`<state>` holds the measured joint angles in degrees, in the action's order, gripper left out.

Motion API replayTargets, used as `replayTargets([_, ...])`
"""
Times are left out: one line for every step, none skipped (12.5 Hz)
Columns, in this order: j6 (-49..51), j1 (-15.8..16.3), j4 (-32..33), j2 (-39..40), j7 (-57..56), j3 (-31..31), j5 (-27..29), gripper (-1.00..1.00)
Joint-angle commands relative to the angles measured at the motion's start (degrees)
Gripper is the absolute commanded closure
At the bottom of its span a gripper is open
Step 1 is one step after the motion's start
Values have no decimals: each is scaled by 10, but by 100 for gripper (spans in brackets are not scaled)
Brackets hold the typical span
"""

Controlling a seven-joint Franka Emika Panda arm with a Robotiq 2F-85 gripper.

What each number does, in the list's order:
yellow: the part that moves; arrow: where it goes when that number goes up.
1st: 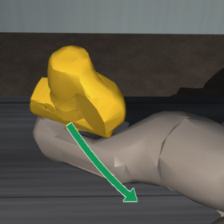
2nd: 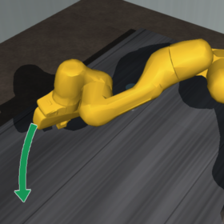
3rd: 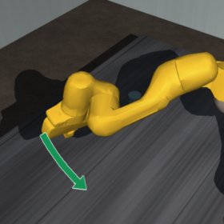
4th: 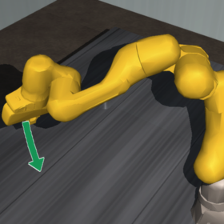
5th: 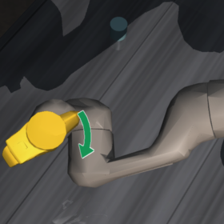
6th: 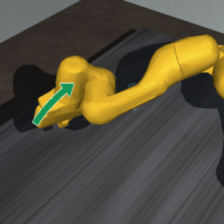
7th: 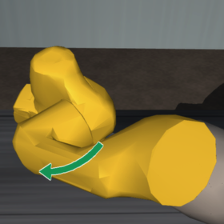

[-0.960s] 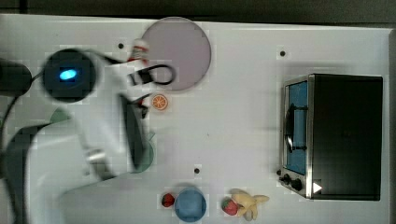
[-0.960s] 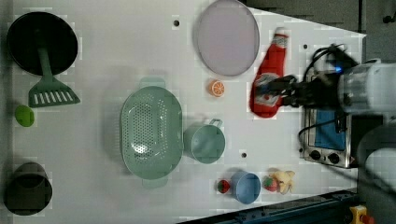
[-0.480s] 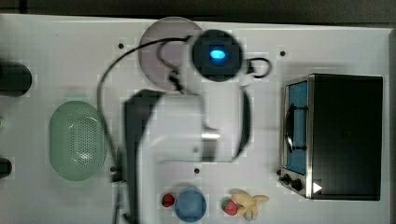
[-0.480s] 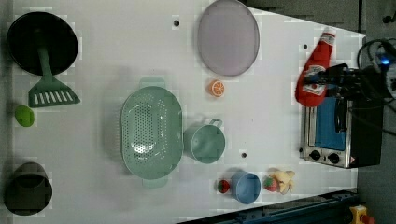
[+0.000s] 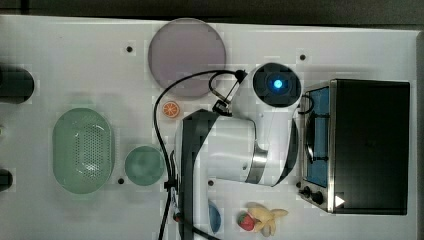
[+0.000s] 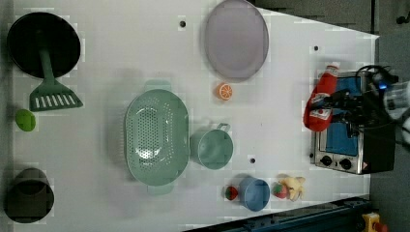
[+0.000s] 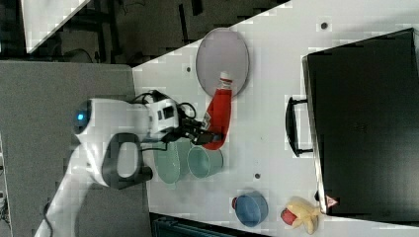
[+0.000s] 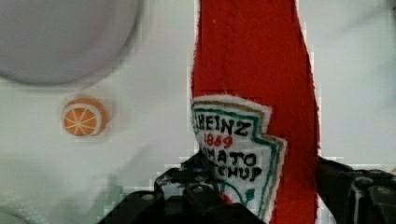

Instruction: Pick ketchup from strainer and place it on the table

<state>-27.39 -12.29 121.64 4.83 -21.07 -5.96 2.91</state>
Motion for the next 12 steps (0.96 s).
replayTargets([-71,21,49,11,-23,-1,-10,-22])
replayTargets([-98,21,65,18,-23,0,-16,-22])
replayTargets([-123,21,77,28,-23,0,-19,-22])
replayTargets([-145,20,86,41,-23,1,-21,-22])
replayTargets([-162,20,92,55,-23,2,-21,-22])
replayTargets([-175,20,95,68,-24,4,-21,-22])
replayTargets([-186,20,95,82,-23,5,-21,-29])
replayTargets([-195,20,94,91,-24,6,-21,-50])
replayTargets([-199,20,93,92,-24,6,-21,-72])
replayTargets([-193,20,93,88,-23,6,-21,-93])
replayTargets([-184,20,91,79,-23,6,-20,-100])
replayTargets([-175,20,85,67,-22,5,-18,-100])
